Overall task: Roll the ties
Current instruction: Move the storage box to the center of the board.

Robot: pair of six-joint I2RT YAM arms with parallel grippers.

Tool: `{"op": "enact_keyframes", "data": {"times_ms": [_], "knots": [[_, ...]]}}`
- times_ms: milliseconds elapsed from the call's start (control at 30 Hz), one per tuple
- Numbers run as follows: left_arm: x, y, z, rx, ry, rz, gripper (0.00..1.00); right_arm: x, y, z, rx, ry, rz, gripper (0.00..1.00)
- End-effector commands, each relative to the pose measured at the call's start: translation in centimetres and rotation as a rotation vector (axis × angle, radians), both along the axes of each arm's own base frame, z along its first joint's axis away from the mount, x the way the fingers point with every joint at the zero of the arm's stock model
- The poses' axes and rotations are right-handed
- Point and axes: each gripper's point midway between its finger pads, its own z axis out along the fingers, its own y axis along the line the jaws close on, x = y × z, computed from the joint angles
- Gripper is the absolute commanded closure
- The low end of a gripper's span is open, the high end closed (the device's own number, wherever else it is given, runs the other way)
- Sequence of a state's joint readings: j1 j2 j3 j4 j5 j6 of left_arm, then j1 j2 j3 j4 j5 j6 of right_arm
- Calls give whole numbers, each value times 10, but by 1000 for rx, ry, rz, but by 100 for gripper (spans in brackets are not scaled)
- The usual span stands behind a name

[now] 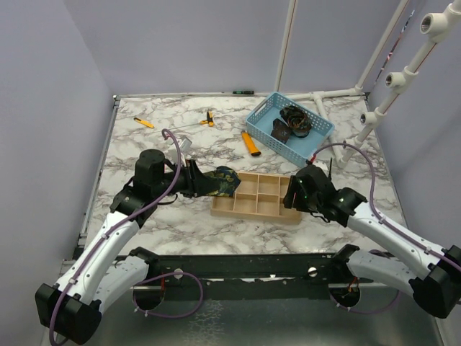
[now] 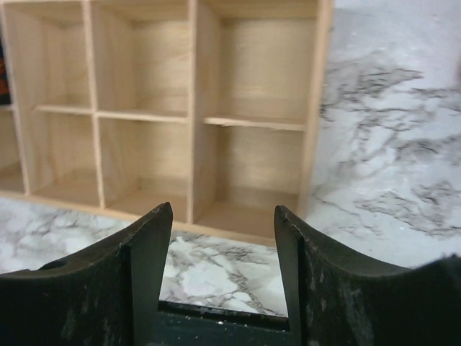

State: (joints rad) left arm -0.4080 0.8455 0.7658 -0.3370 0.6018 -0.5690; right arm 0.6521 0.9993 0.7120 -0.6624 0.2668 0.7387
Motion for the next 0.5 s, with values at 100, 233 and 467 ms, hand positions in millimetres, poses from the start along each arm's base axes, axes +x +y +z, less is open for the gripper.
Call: {"op": "enact_keyframes", "data": {"times_ms": [100, 233, 467], "knots": [[9, -1, 15, -69, -66, 56, 100, -3, 53, 22, 20, -53, 196, 37], [15, -1, 22, -117, -85, 93, 100, 3, 64, 5, -63, -17, 195, 37], [15, -2, 3, -102, -39, 95, 100, 12, 74, -34, -114, 26, 216, 38]]}}
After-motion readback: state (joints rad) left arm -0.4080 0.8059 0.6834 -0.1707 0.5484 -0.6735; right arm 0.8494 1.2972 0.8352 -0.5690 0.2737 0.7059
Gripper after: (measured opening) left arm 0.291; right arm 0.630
